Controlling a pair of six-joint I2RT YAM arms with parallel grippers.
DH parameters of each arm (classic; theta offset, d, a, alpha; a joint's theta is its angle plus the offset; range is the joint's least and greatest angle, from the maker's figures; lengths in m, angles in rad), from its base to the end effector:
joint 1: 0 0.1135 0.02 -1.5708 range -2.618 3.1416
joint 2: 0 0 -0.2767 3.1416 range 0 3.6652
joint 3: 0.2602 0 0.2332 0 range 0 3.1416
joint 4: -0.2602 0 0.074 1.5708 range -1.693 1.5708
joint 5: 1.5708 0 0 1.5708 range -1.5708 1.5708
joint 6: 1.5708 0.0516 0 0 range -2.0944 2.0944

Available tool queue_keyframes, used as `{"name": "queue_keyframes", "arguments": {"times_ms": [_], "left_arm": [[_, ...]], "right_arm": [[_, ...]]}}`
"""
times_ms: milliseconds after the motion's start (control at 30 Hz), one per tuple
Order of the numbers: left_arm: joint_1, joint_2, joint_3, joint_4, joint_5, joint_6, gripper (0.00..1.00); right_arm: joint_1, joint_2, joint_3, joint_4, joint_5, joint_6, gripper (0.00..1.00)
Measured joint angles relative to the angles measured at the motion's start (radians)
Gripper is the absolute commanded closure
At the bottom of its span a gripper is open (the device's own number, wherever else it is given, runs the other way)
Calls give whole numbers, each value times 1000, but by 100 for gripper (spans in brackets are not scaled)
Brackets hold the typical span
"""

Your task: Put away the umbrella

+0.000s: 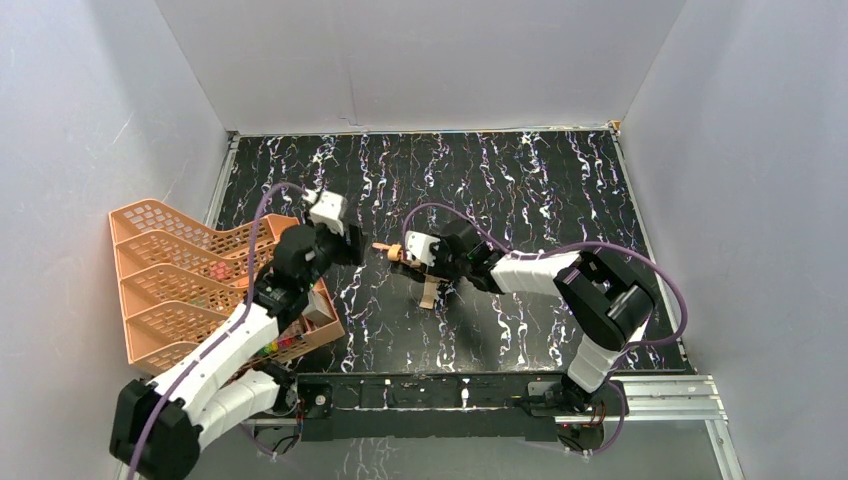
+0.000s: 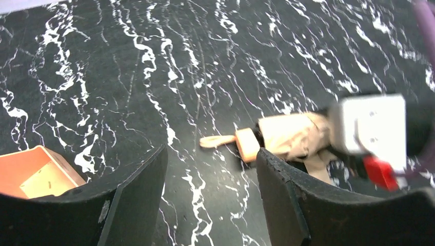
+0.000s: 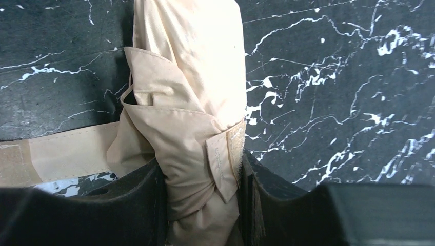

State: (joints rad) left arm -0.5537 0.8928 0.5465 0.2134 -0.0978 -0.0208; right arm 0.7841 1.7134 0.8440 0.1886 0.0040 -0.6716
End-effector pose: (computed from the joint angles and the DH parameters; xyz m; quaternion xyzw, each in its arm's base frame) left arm 0.1753 -0.1025 0.2923 0.1669 0.7336 -0.1511 0.6413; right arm 0.2467 0.2457 0.1749 -0.5998 0.6745 0.0224 0.4299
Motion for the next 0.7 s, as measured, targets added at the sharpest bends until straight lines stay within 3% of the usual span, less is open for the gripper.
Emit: {"name": "queue_keyframes", "arguments": {"times_ms": [133, 233, 400, 567, 700], "left_arm": [[165, 112, 63, 47, 127, -84, 37], [222, 243, 154, 52, 216, -79, 35], [230, 496, 346, 34, 388, 8, 33], [230, 632, 394, 10, 600, 104, 28], [230, 769, 491, -100, 777, 188, 20]], "right_arm": [[40, 0, -39, 74, 78, -31, 74], [74, -6, -82, 146, 135, -72, 72], [116, -8, -149, 261, 195, -165, 71], [131, -5, -183, 325, 218, -213, 69], [142, -4, -229, 404, 230, -260, 68]]}}
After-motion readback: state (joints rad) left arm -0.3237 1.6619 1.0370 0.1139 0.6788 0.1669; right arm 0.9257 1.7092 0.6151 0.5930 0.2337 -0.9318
